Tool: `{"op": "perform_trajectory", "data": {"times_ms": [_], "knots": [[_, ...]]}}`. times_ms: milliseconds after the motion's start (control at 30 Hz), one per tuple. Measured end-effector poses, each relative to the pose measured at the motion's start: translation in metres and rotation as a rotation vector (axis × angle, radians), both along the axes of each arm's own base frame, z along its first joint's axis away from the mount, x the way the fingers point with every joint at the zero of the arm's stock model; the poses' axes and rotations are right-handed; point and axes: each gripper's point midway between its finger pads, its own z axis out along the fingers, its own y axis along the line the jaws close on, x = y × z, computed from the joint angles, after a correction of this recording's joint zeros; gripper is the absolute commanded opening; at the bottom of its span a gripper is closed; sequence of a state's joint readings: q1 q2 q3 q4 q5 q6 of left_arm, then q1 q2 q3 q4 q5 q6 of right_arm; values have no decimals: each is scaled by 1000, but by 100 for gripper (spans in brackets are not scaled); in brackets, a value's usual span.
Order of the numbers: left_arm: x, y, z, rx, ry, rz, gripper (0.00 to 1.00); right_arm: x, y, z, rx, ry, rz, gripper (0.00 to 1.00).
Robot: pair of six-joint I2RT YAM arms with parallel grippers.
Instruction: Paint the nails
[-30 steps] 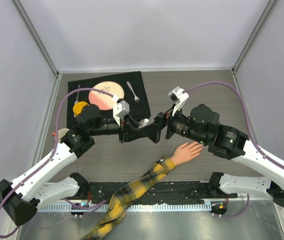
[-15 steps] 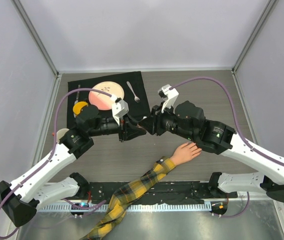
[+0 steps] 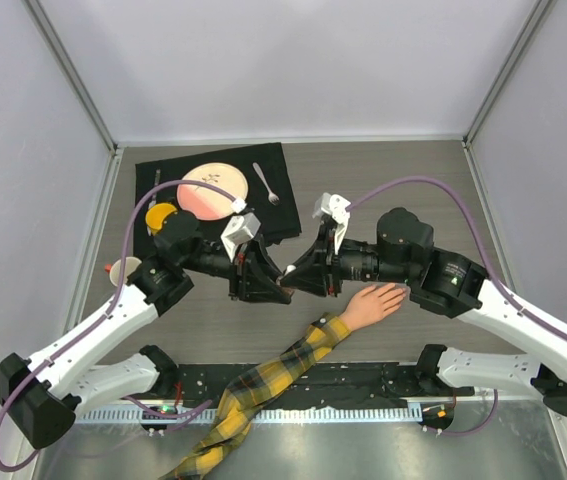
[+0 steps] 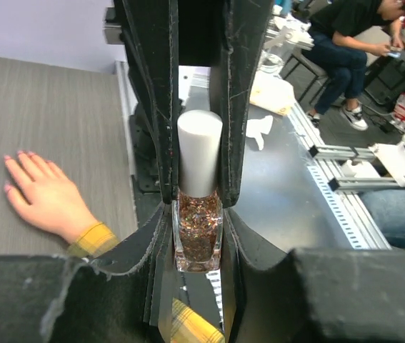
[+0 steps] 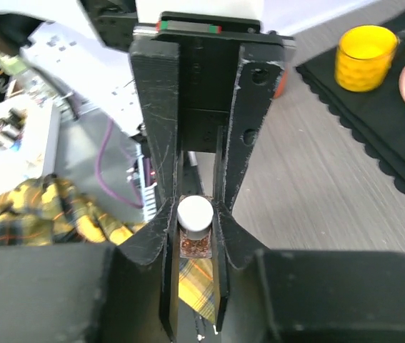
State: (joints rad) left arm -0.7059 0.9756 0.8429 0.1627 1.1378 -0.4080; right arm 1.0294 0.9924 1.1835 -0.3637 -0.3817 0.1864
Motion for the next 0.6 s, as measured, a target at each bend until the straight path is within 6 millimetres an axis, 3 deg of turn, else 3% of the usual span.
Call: {"op": "perform_trajectory", "data": {"times_ms": [133,233,467,600], "knots": [[19,-5,-2,15,-20,89,0,18,-4,-6,-23,30,-127,79],[39,-8,-1,31,-62,194,0,37,-16,-16,-68,73,-278,86],[68,-7,-6,72,-116,354,0,67,-45,1,-41,132,-553,81],[73,-8,-8,78,-120,373,0,74,-46,11,-24,149,-603,64]]}}
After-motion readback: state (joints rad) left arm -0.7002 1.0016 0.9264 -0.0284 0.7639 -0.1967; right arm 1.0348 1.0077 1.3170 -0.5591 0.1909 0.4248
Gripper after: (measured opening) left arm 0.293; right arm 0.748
